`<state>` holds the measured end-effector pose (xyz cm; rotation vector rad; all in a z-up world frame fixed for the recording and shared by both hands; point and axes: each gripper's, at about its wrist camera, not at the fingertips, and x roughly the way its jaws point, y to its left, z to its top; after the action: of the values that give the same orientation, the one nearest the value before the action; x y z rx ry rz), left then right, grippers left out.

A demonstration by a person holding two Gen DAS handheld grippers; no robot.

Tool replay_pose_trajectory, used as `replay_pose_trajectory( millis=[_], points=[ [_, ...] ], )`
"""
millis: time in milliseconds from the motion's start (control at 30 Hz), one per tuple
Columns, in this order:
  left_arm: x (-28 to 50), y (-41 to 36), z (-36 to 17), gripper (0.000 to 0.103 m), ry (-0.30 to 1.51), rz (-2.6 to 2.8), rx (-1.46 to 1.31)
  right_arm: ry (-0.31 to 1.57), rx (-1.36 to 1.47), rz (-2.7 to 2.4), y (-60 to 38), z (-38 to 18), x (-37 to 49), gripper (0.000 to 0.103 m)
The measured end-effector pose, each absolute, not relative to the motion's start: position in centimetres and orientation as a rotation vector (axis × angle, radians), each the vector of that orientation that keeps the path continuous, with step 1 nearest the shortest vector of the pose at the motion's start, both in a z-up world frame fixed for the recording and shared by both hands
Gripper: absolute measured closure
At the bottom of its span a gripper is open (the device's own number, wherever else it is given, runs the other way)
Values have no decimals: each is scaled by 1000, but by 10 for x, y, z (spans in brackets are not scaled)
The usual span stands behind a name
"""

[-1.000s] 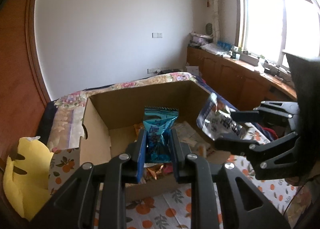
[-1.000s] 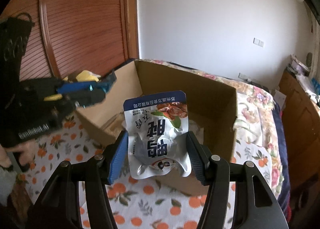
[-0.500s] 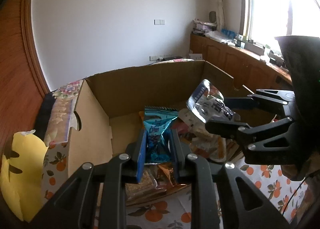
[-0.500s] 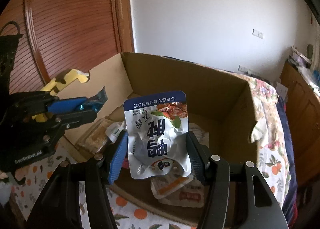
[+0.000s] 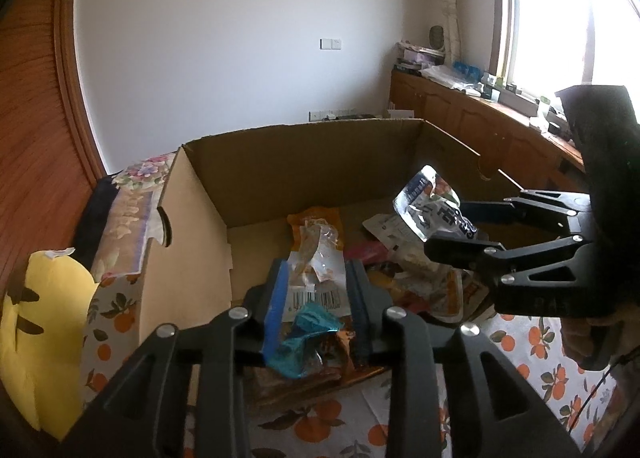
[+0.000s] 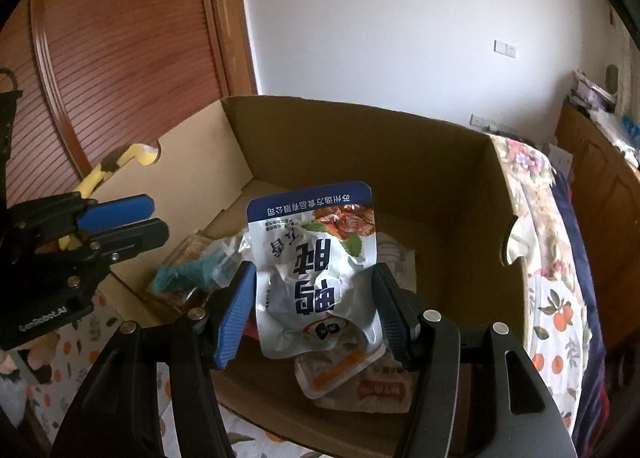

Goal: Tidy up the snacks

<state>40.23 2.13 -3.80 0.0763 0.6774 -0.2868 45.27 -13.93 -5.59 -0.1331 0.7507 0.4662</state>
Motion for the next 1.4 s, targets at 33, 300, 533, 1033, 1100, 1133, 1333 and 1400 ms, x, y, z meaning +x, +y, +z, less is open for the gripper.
replay_pose_trajectory(
  millis=[33,300,533,1033,1100,1133,1333,1400],
  points=[
    [401,22,-37,67,675,-285,72,754,-125,466,-141,-56,453,42],
    [381,26,-27,62,644,-277,69,727,-125,445,-145,-44,437,37],
    [347,26,2,56,579,-247,86,683,-109,431,-155,-19,405,36],
    [251,15,50,47,450,-231,124,559,-53,364,-197,29,307,15],
    [239,14,52,37,432,-237,116,548,-38,367,-202,32,296,13],
    [234,14,54,33,423,-241,109,541,-29,368,-204,33,290,11],
    [206,6,64,24,398,-239,103,505,-18,362,-214,45,259,0],
    [198,2,67,21,386,-223,119,497,-20,362,-218,48,252,0]
  ],
)
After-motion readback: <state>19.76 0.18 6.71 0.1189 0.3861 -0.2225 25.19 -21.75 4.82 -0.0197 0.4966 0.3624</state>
